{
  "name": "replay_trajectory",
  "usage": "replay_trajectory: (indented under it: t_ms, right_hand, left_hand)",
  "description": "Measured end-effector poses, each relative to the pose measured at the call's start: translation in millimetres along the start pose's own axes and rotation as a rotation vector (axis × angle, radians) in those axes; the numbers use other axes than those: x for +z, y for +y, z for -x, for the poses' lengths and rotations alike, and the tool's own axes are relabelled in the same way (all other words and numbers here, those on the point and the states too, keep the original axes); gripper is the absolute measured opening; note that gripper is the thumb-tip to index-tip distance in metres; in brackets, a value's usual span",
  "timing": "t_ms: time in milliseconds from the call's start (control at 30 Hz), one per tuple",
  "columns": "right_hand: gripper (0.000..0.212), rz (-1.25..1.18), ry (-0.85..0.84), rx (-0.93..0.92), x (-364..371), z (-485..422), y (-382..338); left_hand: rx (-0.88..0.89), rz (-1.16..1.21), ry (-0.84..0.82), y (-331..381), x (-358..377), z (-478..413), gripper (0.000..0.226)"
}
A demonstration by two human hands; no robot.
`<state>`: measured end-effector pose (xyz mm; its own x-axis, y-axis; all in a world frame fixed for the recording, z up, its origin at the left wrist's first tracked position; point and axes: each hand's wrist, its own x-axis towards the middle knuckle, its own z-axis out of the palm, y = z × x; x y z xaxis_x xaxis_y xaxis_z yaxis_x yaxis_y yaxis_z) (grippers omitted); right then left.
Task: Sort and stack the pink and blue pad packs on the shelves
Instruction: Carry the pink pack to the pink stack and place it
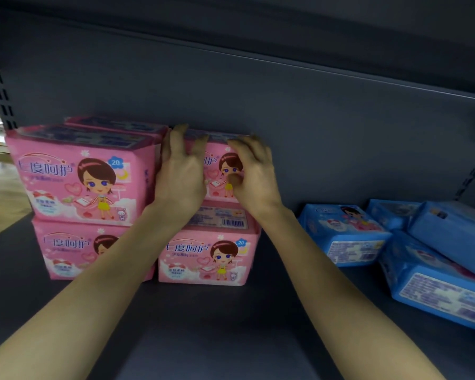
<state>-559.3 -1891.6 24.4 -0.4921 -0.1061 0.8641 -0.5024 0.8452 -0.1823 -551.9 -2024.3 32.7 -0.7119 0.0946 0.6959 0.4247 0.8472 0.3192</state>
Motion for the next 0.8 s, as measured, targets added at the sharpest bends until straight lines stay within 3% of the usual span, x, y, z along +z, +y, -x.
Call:
replay_trajectory:
  t_ms: [333, 500, 600, 700, 800]
  right_hand:
    - [0.058, 0.026, -0.048, 0.034, -1.4, 0.7, -5.4]
    - [0.057, 0.068, -0.108, 0.045, -5.3, 2.8, -8.4]
    - [0.056, 0.110, -0.164, 0.077, -12.5, 1.3, -15.0]
    - [0.062, 0.147, -0.265, 0.164, -31.1, 1.1, -27.0]
    - [0.069, 0.239, -0.382, 0.248, -55.0, 5.3, -32.9]
  left_hand:
    - [0.075, -0.112, -0.010, -5.5, 4.9, -2.7, 0.063]
    - [0.156, -0.317, 0.003, 2.3, -1.2, -4.1, 0.049]
    - [0.139, -0.334, -0.099, 11.6, -13.1, -6.4, 0.049]
    - [0.110, -0.367, -0.258, 16.9, -21.2, -4.7, 0.066]
    - [0.189, -0.351, -0.305, 29.0, -35.1, 2.6, 0.070]
